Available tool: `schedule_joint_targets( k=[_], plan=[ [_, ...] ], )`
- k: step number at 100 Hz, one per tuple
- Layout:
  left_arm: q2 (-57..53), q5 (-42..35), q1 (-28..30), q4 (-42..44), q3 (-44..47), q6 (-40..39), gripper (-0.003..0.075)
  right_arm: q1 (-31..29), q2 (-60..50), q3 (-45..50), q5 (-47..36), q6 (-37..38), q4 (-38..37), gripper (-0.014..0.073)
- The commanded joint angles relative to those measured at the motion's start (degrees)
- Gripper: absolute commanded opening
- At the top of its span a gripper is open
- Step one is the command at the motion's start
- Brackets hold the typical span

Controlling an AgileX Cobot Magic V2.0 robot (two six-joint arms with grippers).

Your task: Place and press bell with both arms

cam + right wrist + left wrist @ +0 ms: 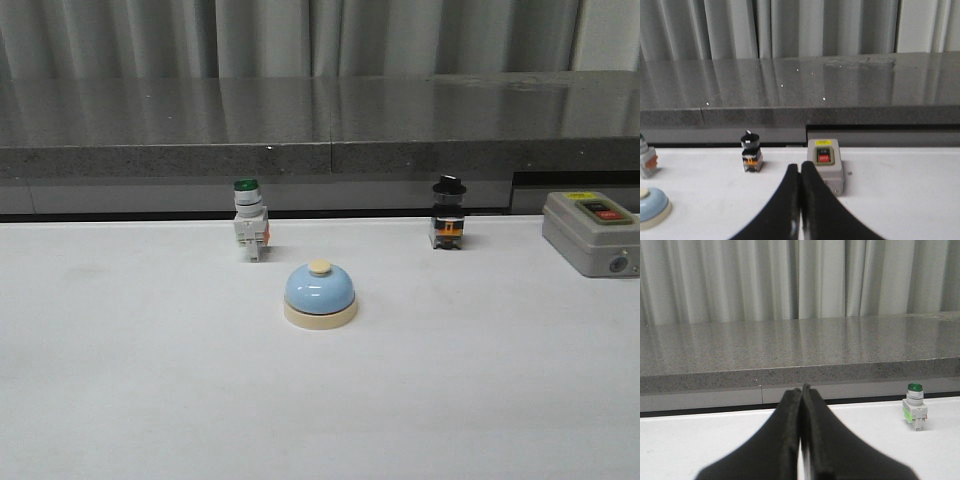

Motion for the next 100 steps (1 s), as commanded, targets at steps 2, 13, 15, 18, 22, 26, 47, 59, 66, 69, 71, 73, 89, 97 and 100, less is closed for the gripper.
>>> schedule_joint_targets(
  k=[2,13,15,18,22,26,47,59,66,69,71,73,89,97,100],
  plan=[
    [-1.7,-4.33,0.1,-0.04,2.43,-0.35,-0.002,-0.26,1.03,-6.11,-3.6,0.12,0.74,-0.006],
    [-1.7,-4.33,0.1,-0.04,2.43,-0.35,-0.002,-0.26,5.21,-13.23,2.72,0.12,0.74,-0.006],
    [-1.7,-4.33,0.1,-0.04,2.43,-0.35,-0.002,-0.26,5.9,-14.79,4.32,0.12,0.74,-0.006],
    [-1.7,-4.33,0.1,-0.04,2.43,-0.35,-0.002,-0.26,7.75,-16.9,6.67,0.12,0.74,-0.006],
    [-1.7,-4.33,0.1,-0.04,2.43,-0.35,-0.002,-0.26,9.72,-20.23,10.34,0.12,0.74,-0.006],
    [-1.7,-4.33,0.1,-0.04,2.43,-0.35,-0.002,-0.26,12.21,-23.04,13.55,0.12,0.74,-0.006],
    [-1.7,-4.33,0.1,-0.04,2.43,-0.35,-0.002,-0.26,24.67,-37.82,29.59,0.12,0.78,-0.006],
    [-1.7,-4.33,0.1,-0.04,2.43,-0.35,-0.002,-0.26,29.63,-41.63,32.89,0.12,2.14,-0.006],
    [-1.7,-4.33,0.1,-0.04,2.43,-0.35,-0.002,-0.26,31.35,-41.77,31.87,0.12,2.47,-0.006],
    [-1.7,-4.33,0.1,-0.04,2.43,-0.35,-0.002,-0.26,31.91,-41.77,31.75,0.12,2.96,-0.006],
    [-1.7,-4.33,0.1,-0.04,2.43,-0.35,-0.002,-0.26,32.25,-41.77,31.75,0.12,3.68,-0.006],
    [-1.7,-4.33,0.1,-0.04,2.43,-0.35,-0.002,-0.26,32.57,-41.77,31.92,0.12,4.68,-0.006],
    [-1.7,-4.33,0.1,-0.04,2.43,-0.35,-0.002,0.07,35.76,-41.81,32.91,-3.08,12.32,-0.006],
    [-1.7,-4.33,0.1,-0.04,2.43,-0.35,-0.002,1.06,38.63,-41.81,34.59,-7.65,15.45,-0.006],
    [-1.7,-4.33,0.1,-0.04,2.43,-0.35,-0.002,1.53,40.21,-41.81,35.27,-9.11,16.36,-0.006]
  ],
)
